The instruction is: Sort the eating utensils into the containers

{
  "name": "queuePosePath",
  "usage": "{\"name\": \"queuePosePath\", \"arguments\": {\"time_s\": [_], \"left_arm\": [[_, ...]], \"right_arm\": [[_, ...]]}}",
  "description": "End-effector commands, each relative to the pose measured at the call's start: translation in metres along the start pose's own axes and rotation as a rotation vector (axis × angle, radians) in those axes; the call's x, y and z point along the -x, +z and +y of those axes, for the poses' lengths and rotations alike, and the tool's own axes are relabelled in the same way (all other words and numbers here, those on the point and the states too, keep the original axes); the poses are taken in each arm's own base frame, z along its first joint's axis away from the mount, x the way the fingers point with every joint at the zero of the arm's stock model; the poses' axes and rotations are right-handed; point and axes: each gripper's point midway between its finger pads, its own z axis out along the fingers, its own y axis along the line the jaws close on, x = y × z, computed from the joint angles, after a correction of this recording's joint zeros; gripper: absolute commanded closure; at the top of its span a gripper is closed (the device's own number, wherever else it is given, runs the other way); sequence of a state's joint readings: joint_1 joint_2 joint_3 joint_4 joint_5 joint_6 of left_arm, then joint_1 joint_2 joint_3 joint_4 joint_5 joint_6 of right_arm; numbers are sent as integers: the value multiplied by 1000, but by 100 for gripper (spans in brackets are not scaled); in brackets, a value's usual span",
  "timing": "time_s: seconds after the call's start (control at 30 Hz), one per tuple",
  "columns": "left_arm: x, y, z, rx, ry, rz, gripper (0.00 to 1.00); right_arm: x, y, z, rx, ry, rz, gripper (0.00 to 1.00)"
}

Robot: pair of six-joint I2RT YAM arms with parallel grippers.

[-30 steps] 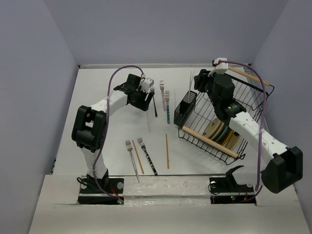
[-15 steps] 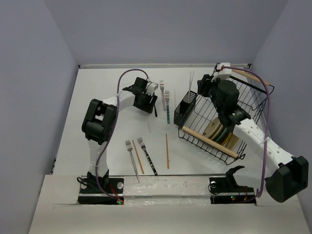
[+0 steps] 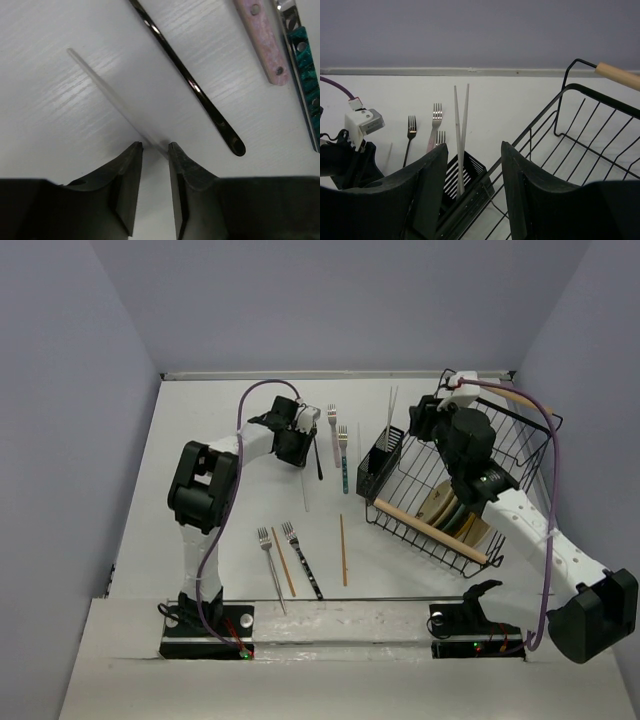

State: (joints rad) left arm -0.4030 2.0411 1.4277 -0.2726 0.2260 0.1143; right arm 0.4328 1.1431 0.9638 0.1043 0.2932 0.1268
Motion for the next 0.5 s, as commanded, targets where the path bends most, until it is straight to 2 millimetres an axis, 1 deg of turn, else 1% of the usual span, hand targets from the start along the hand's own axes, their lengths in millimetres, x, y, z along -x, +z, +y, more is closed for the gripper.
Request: {"name": "queuePosePath", "arguments": {"time_s": [0.0,0.03,0.07,0.1,0.2,0.23,0.27,0.47], "left_arm": [[9,-3,29,29,-85,-22,63],[14,-4,35,37,-95,-32,66],[14,-4,39,40,-106,-33,69],[13,-5,45,44,-117,-30,76],[8,-6,50,34,-129,-24,87],[4,-5,51,31,-135,-18,97],[3,-5,53,28,-138,-16,100],[-2,-6,68,32,-160,-18,100]], "right_arm": [[20,-10,-8,-28,-1,-66,47],[21,-11,-8,-27,0,-69,47],[21,-12,-9,-27,1,-72,47],[21,-14,-9,-27,0,-73,47],[27,-20,-14,-46,-5,-93,47],[26,-21,-16,-54,-11,-92,47],[27,-22,-19,-64,-14,-96,47],[37,-33,-23,-76,-15,-129,47]]}}
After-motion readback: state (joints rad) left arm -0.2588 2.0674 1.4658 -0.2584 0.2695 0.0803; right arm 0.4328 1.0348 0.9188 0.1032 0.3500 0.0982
